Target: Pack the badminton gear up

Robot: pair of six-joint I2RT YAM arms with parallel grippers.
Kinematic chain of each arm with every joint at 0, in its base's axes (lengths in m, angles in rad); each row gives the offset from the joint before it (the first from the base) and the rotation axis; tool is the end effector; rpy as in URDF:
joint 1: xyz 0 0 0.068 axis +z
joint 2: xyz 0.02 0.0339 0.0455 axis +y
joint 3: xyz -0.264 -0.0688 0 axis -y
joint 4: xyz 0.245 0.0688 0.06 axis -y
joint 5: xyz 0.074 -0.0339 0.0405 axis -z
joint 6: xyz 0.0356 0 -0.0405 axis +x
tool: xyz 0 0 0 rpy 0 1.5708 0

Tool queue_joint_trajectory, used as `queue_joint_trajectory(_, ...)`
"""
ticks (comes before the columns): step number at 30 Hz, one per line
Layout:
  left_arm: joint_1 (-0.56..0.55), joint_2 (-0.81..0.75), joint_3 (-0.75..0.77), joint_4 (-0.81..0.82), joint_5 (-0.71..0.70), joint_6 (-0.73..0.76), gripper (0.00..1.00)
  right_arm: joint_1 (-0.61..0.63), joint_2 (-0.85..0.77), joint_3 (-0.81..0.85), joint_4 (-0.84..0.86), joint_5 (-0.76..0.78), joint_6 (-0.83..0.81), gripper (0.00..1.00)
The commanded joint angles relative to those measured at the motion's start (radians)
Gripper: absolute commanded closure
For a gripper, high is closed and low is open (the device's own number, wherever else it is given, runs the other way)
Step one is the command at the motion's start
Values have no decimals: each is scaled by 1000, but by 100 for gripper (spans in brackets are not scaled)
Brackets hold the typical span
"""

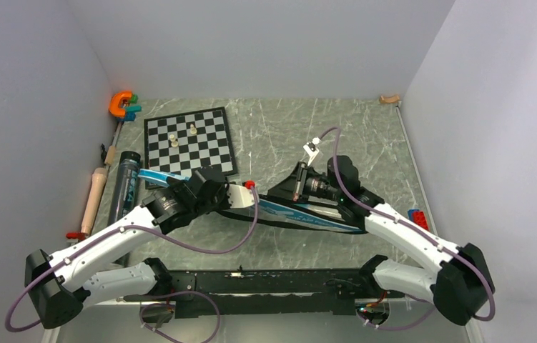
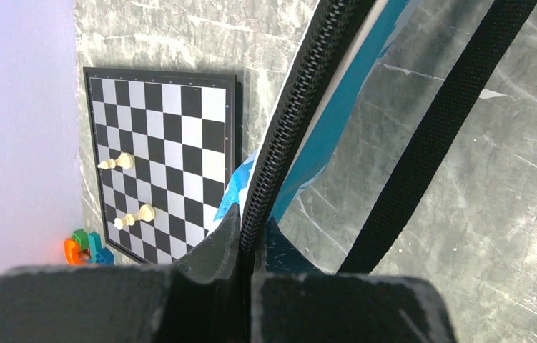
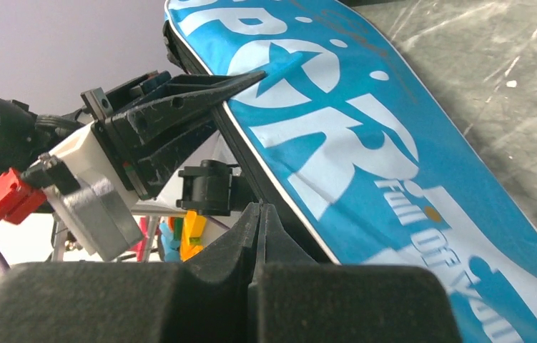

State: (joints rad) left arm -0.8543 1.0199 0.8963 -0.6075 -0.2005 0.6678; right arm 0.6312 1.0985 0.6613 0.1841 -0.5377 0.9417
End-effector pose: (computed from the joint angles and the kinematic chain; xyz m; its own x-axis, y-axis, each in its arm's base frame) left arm 0.1455 -0.1563 0.2951 0.0530 0.8631 -0.5022 0.7753 0.2813 0.5654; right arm 0.1899 0.1614 0.2730 -0.8524 0.2371 -0.4660 -0.3703 0.3553 0.8583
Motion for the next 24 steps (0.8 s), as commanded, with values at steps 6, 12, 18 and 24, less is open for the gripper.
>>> queue_joint_trajectory(6,22,-47,46,85,-50,-2,100,-79,-214,-13,-288,34,-134,100)
queue_joint_trajectory(12,28,-37,53,59,-22,7,100,-108,-290,2,-447,60,-210,100)
queue_joint_trajectory(18,31,-15,65,35,40,1,76,-111,-322,35,-531,62,-255,100)
queue_joint_trajectory(24,-18,24,136,-11,184,-83,55,-111,-333,-9,-509,20,-240,100)
